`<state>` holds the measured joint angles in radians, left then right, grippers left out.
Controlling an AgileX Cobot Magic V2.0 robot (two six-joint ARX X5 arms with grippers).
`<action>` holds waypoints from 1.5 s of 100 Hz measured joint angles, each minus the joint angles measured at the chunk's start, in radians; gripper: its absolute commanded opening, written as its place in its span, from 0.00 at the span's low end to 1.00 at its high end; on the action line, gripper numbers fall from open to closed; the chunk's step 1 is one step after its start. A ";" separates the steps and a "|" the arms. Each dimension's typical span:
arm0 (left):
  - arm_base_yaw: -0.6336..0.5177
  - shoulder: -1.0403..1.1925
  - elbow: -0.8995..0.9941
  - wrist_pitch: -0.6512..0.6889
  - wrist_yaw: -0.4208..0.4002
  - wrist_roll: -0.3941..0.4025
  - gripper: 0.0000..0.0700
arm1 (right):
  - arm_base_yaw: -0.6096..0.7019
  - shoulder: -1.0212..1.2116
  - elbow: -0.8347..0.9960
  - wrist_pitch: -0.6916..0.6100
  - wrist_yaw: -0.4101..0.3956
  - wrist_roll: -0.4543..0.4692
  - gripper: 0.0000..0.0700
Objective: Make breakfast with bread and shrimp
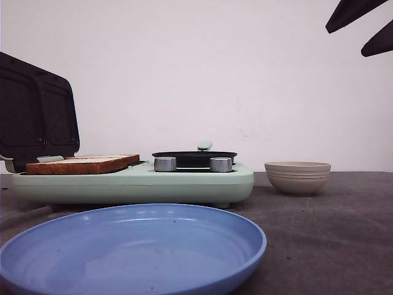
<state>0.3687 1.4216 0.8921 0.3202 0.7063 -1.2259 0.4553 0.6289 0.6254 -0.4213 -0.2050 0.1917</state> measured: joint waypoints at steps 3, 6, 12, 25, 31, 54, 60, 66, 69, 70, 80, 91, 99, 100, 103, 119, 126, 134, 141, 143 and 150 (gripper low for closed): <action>0.000 0.000 0.000 0.000 0.000 0.000 0.00 | 0.000 0.000 0.000 0.000 0.000 0.000 0.57; 0.000 0.000 0.000 0.000 0.000 0.000 0.00 | 0.000 0.000 0.000 0.000 0.000 0.000 0.57; 0.000 0.000 0.000 0.000 0.000 0.000 0.00 | 0.000 0.000 0.000 0.000 0.000 0.000 0.57; 0.000 0.000 0.000 -0.002 0.000 0.003 0.00 | 0.000 0.000 0.000 0.000 0.000 0.001 0.57; -0.002 0.000 0.001 -0.002 0.000 0.004 0.00 | 0.000 0.000 0.000 0.000 0.000 0.004 0.57; -0.031 -0.003 0.003 0.003 0.000 0.027 0.00 | 0.000 0.000 0.000 0.000 0.000 0.016 0.57; -0.044 -0.005 0.004 0.006 0.001 0.036 0.00 | 0.000 0.000 0.000 0.000 0.000 0.020 0.57; -0.060 -0.006 0.005 0.010 0.003 0.044 0.00 | 0.000 0.000 0.000 0.000 0.000 0.023 0.57; -0.068 -0.007 0.005 0.013 0.003 0.050 0.00 | 0.000 0.000 0.000 0.000 0.000 0.024 0.57; -0.071 -0.007 0.005 0.013 0.003 0.051 0.00 | 0.000 0.000 0.000 0.000 0.000 0.024 0.57; -0.103 -0.008 0.008 0.016 0.007 0.068 0.00 | 0.000 0.000 0.000 0.000 0.000 0.026 0.57; -0.134 -0.008 0.009 0.016 0.008 0.093 0.00 | 0.000 0.000 0.000 0.000 0.000 0.026 0.57; -0.156 -0.008 0.014 -0.001 0.008 0.117 0.00 | 0.000 0.000 0.000 0.000 0.000 0.026 0.57; -0.158 -0.009 0.015 -0.003 0.008 0.120 0.00 | 0.000 0.000 0.000 0.000 0.000 0.026 0.57; -0.166 -0.009 0.017 -0.011 0.008 0.132 0.00 | 0.000 0.000 0.000 0.000 0.000 0.026 0.57; -0.200 -0.012 0.025 -0.048 -0.006 0.197 0.01 | 0.000 0.000 0.000 0.000 0.000 0.026 0.57; -0.214 -0.017 0.027 -0.067 -0.023 0.224 0.01 | 0.000 0.000 0.000 0.000 0.000 0.026 0.57; -0.232 -0.020 0.032 -0.089 -0.042 0.255 0.00 | 0.000 0.000 0.000 0.000 0.000 0.026 0.57; -0.247 -0.022 0.033 -0.103 -0.056 0.281 0.01 | 0.000 0.000 0.000 0.000 0.000 0.026 0.57; -0.251 -0.022 0.034 -0.106 -0.058 0.290 0.00 | 0.000 0.000 0.000 0.000 0.000 0.026 0.57; -0.268 -0.023 0.036 -0.116 -0.075 0.319 0.01 | 0.000 0.000 0.000 0.000 0.000 0.026 0.57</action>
<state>0.1005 1.3987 0.9279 0.2039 0.6315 -0.9066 0.4553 0.6289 0.6254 -0.4213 -0.2050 0.2176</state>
